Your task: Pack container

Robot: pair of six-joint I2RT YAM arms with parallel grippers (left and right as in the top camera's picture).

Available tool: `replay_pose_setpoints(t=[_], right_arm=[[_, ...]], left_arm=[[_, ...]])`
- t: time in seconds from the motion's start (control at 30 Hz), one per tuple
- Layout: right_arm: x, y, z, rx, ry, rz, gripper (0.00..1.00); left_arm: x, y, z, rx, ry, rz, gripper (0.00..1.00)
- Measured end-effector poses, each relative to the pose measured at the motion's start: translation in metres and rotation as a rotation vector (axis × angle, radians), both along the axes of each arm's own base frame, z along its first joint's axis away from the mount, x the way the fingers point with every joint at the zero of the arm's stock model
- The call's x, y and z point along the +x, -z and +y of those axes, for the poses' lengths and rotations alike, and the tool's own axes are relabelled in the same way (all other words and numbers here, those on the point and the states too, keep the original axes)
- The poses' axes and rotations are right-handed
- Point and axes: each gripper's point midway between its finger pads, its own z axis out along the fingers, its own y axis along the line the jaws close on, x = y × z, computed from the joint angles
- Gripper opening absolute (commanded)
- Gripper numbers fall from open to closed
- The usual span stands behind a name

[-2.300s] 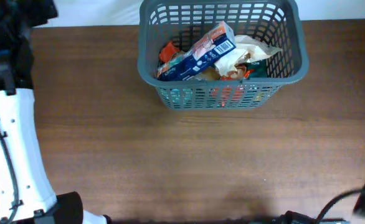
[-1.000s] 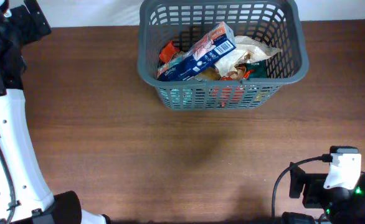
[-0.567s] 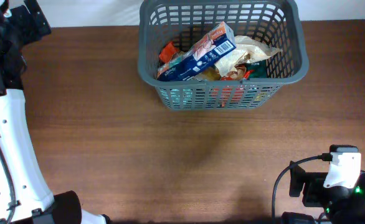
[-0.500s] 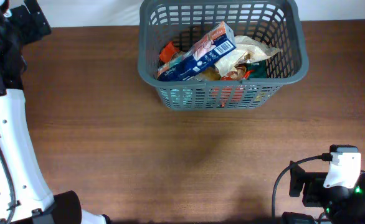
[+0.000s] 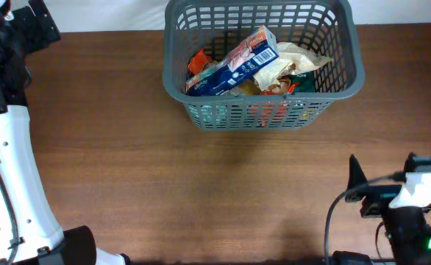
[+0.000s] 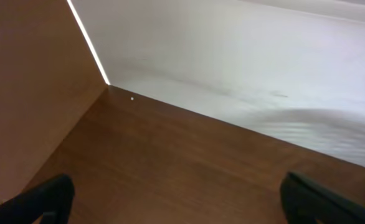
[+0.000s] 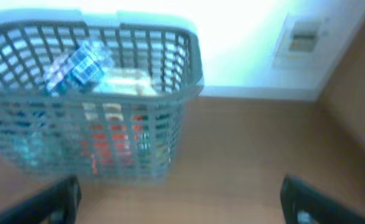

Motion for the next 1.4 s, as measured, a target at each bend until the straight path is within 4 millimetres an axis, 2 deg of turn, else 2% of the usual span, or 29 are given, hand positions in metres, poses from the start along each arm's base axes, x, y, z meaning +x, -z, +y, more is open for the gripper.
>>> replay_pose_setpoints(t=[0.07, 0.17, 0.2, 0.27, 0.53, 0.93, 1.0, 1.4], right_arm=[[-0.002, -0.007, 0.008, -0.017, -0.046, -0.138, 0.99], [-0.001, 0.002, 0.018, -0.029, -0.100, -0.235, 0.99], [0.002, 0.008, 0.020, -0.031, -0.118, -0.253, 0.99], [0.015, 0.039, 0.025, -0.027, -0.154, -0.241, 0.99], [0.041, 0.109, 0.033, -0.024, -0.203, -0.249, 0.99], [0.049, 0.172, 0.032, -0.004, -0.204, -0.126, 0.99], [0.050, 0.178, 0.032, -0.003, -0.203, -0.115, 0.99], [0.050, 0.177, 0.030, -0.005, -0.189, -0.119, 0.99]], left_arm=[[0.000, 0.000, 0.000, 0.000, 0.000, 0.000, 0.99], [0.000, 0.000, 0.000, 0.000, 0.000, 0.000, 0.99], [0.000, 0.000, 0.000, 0.000, 0.000, 0.000, 0.99], [0.000, 0.000, 0.000, 0.000, 0.000, 0.001, 0.99], [0.000, 0.000, 0.000, 0.000, 0.000, 0.001, 0.99], [0.000, 0.000, 0.000, 0.000, 0.000, 0.001, 0.99], [0.000, 0.000, 0.000, 0.000, 0.000, 0.001, 0.99], [0.000, 0.000, 0.000, 0.000, 0.000, 0.001, 0.99]])
